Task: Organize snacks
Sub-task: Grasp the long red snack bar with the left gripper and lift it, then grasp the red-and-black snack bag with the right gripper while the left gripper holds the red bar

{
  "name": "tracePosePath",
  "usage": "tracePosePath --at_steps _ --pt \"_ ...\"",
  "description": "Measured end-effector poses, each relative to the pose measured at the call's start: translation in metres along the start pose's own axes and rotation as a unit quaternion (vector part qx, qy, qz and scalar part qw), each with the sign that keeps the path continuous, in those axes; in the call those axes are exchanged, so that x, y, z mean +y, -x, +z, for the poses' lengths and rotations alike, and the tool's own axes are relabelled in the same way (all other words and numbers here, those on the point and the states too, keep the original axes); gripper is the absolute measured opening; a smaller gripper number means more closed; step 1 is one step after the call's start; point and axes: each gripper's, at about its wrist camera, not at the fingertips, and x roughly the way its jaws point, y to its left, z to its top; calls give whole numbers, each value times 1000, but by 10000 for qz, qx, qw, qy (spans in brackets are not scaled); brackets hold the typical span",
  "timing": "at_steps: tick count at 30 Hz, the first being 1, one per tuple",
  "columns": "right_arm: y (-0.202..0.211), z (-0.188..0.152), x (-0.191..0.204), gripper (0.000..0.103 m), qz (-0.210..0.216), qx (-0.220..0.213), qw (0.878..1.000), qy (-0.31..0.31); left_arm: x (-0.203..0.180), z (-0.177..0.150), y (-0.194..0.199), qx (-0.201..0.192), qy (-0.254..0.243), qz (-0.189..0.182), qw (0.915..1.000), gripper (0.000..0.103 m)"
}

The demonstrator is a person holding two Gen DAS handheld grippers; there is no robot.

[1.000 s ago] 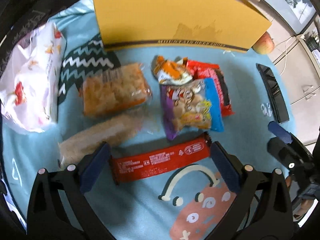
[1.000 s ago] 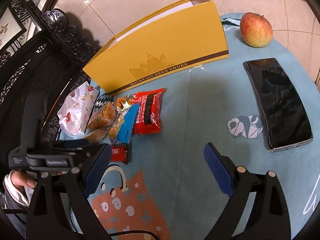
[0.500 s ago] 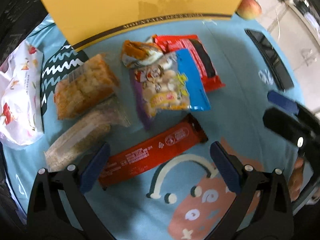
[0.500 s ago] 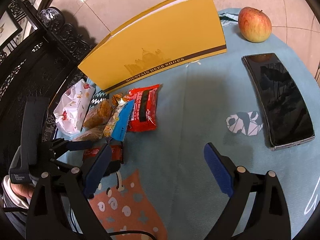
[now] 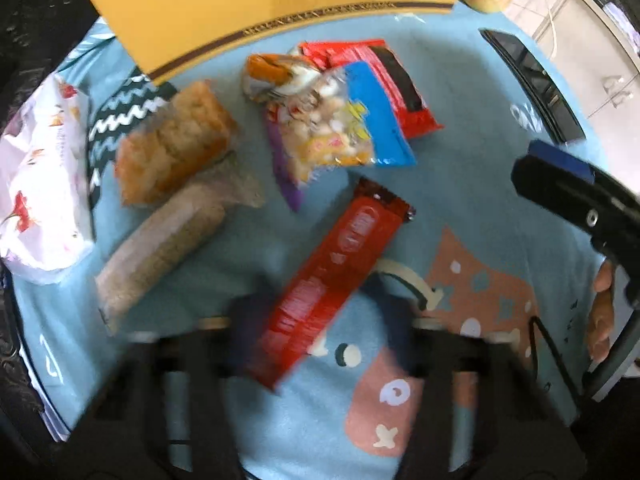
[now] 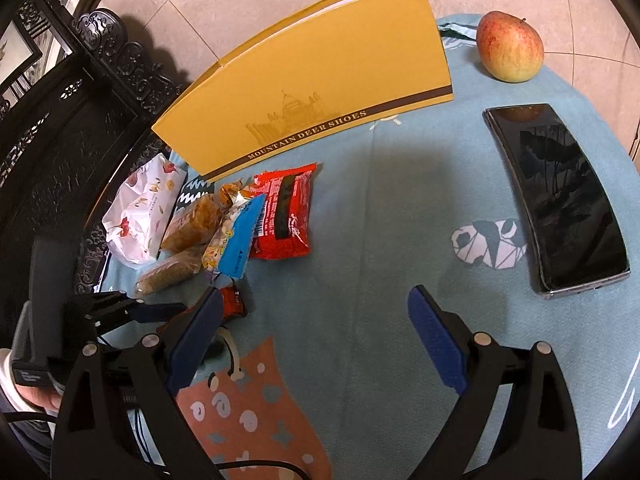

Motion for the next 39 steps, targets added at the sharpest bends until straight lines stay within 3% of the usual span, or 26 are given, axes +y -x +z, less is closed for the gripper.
tracePosePath --at_steps 3,9,12,15,16,18,21,22,24,28,30,33,35,39 --pt "-1 0 -1 94 -26 11 10000 -18 3 -2 2 -94 70 58 9999 24" --pt "3 2 -2 94 -143 -162 9998 50 17 -23 8 -312 775 150 9964 23" --pt "3 9 1 94 -136 -305 9991 273 31 -45 15 -497 1043 4 9933 23" --pt "-17 20 14 93 -282 -88 9962 817 41 -62 23 -714 1198 -29 9902 23" --pt "-24 22 20 91 -457 -58 9933 1058 44 -65 26 -743 1218 -62 9897 23" --pt "-41 30 33 71 -859 57 9826 1645 42 -65 24 -835 1280 -73 9882 23" --pt "-53 40 45 50 -769 195 9751 2071 46 -68 26 -909 1377 -182 9861 23" --pt "-55 41 50 47 -790 198 9704 2272 49 -78 35 -929 1416 -219 9853 23" --pt "-63 42 61 46 -875 277 9579 2721 43 -67 27 -913 1445 -292 9849 24" --pt "-76 48 72 50 -919 469 9417 3202 43 -62 22 -930 1586 -389 9822 24" --pt "-82 54 71 55 -928 530 9492 2959 43 -62 21 -941 1639 -446 9810 24" --pt "-86 68 50 59 -428 684 9811 1760 45 -61 20 -943 1691 -489 9799 24" --pt "-93 71 44 60 -414 833 9861 1374 46 -61 19 -938 1693 -480 9799 24" --pt "-93 81 54 60 -623 711 9893 1115 47 -60 19 -942 1709 -485 9796 24"
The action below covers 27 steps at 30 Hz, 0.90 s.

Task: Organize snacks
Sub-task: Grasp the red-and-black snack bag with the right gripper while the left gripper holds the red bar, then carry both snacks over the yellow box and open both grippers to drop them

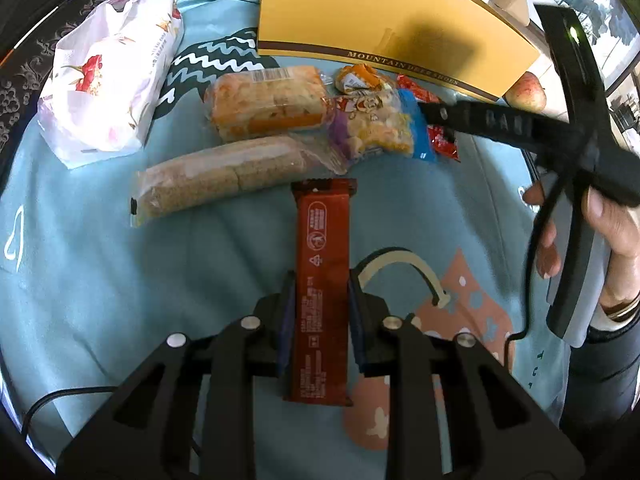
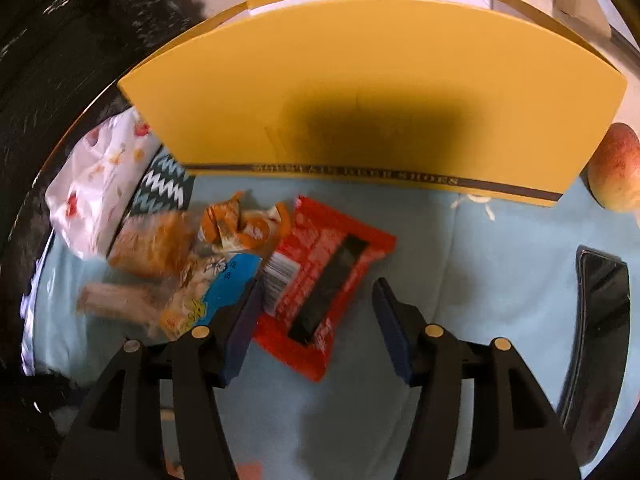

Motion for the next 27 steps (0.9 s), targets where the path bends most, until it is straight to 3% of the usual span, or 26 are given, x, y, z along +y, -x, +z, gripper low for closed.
tracePosePath --at_steps 3,7,9,13,16,20,27 --pt "-6 9 10 59 -492 77 9988 -31 0 0 -1 3 28 -1 10000 24" --pt "-23 5 38 55 -1383 138 9871 790 0 0 -2 11 38 1 10000 24" --pt "-23 2 49 44 -1571 102 9818 1062 0 -1 -1 16 53 -5 10000 24" --pt "-6 2 23 42 -922 59 9943 538 0 0 1 10 84 -43 10000 24" --pt "20 -3 -17 42 -20 -18 9999 -149 -1 0 1 -8 53 -108 9999 24" --pt "51 -15 -46 42 474 -199 9976 -454 -3 0 1 10 93 -103 9999 24" --pt "103 -27 -57 42 790 -749 9931 -437 -26 4 26 -205 -104 -23 9997 24"
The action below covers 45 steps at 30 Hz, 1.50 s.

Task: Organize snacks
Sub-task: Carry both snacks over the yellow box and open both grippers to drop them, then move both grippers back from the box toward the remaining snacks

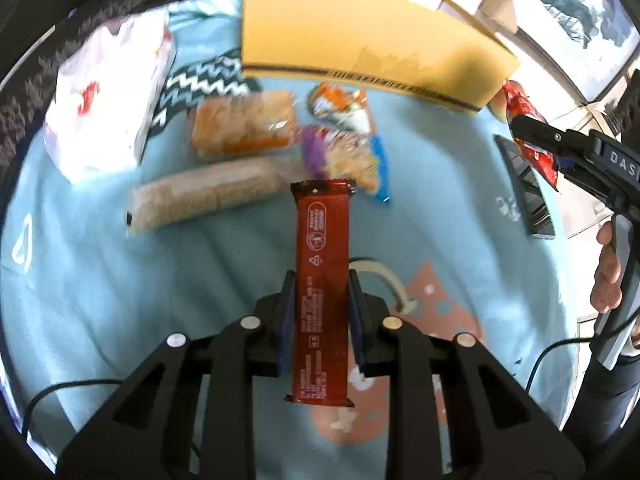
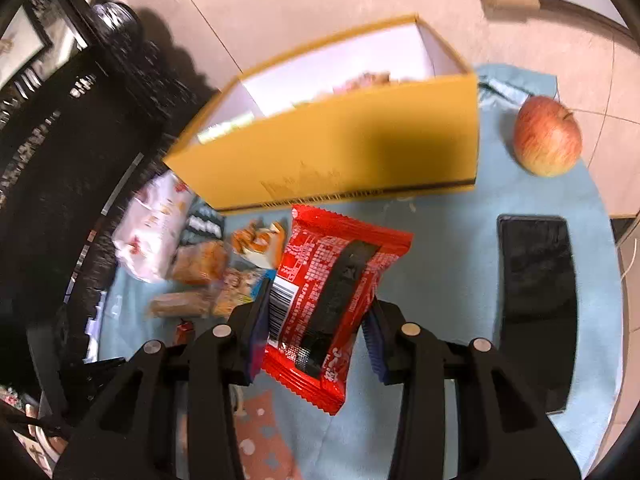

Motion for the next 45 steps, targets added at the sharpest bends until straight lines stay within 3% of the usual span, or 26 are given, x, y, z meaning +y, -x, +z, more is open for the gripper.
tracePosePath --at_steps 9,15,21,25,26,27,28,30,37,45 --pt "50 39 -3 42 -26 -1657 9861 131 -40 74 32 -758 -336 360 9959 24" --pt "27 84 2 42 -234 -1889 9810 378 -60 151 31 -1280 -293 430 9904 24" --pt "-19 122 1 42 -756 -1847 9781 584 -64 213 -3 -1319 -109 404 9904 24" --pt "-53 131 1 43 -1197 -1595 9766 800 -65 241 -27 -1386 53 365 9897 24" --pt "-58 131 1 47 -1265 -1541 9764 834 -63 245 -33 -1433 170 390 9888 37" --pt "-60 129 2 54 -1409 -1548 9741 858 -62 246 -34 -1477 286 466 9875 77" --pt "-56 124 4 60 -1447 -1643 9720 855 -61 245 -33 -1572 409 590 9850 88" --pt "-44 115 5 65 -1302 -1892 9698 820 -60 236 -22 -1925 426 568 9787 91" --pt "-10 93 -1 65 -675 -1599 9842 351 -44 204 7 -1621 397 567 9843 91" --pt "1 32 1 66 -395 -1137 9927 -2 -8 126 40 -1397 339 830 9861 94"
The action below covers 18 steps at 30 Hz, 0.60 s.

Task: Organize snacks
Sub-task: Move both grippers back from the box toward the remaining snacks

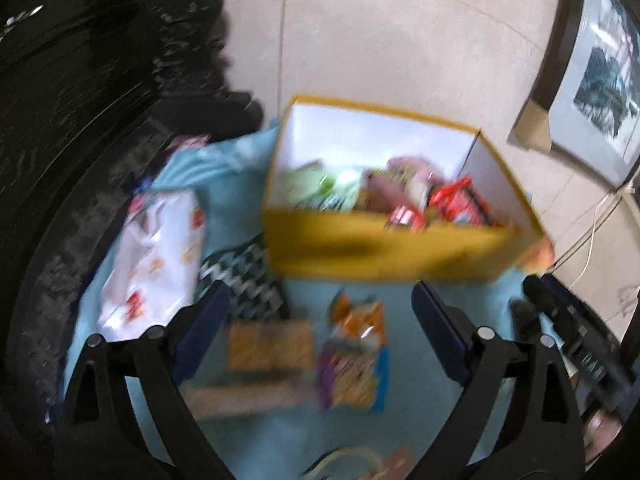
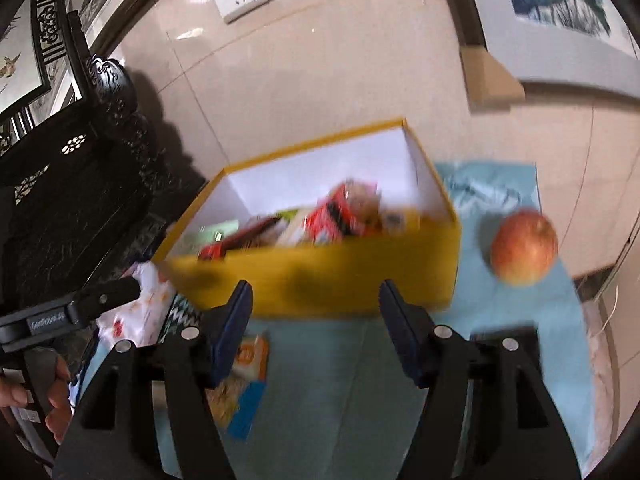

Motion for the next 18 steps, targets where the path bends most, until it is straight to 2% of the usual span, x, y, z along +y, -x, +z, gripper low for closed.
tracePosePath --at_steps 5,8,10,17,18 --pt "5 -37 -2 73 270 253 9983 -445 25 -43 0 385 -119 257 9989 94" --pt "4 -52 -1 73 431 378 9965 -614 34 -64 -5 526 -236 422 9974 94" --pt "2 -62 -1 74 544 437 9950 -712 38 -72 -12 596 -307 502 9965 94" --pt "-9 -76 -5 77 672 721 9919 -803 54 -85 -63 1203 -194 743 9898 94" --pt "-10 -75 -6 79 702 724 9914 -836 57 -86 -68 1269 -177 722 9891 97"
